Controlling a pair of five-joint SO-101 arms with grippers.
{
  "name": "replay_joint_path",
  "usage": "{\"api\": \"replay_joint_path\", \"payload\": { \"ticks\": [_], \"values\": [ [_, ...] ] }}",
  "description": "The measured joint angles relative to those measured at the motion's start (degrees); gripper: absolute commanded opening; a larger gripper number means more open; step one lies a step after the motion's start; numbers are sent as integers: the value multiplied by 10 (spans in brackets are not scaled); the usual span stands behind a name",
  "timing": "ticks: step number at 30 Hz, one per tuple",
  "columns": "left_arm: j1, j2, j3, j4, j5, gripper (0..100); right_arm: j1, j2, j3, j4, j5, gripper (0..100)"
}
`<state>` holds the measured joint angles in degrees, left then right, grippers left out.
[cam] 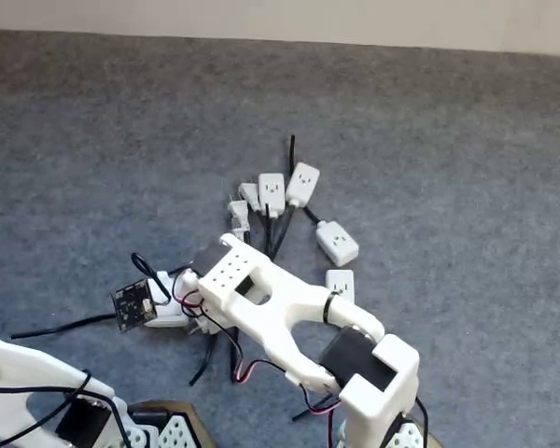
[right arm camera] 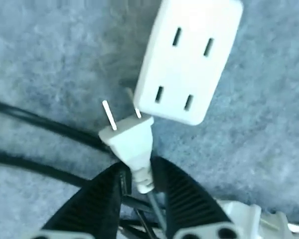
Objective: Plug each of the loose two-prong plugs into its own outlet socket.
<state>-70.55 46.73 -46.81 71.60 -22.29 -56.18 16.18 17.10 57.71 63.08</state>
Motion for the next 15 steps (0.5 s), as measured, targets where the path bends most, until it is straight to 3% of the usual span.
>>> {"api": "replay_joint_path", "payload": {
  "ticks": [5, 11, 15],
  "values": [
    [-11, 0, 0, 0, 0, 425, 19, 12, -62, 40, -104, 6],
    [-14, 0, 0, 0, 0, 425, 64, -7, -171, 203, -202, 6],
    [-14, 0, 0, 0, 0, 425, 98, -25, -194, 258, -259, 5]
  ]
}}
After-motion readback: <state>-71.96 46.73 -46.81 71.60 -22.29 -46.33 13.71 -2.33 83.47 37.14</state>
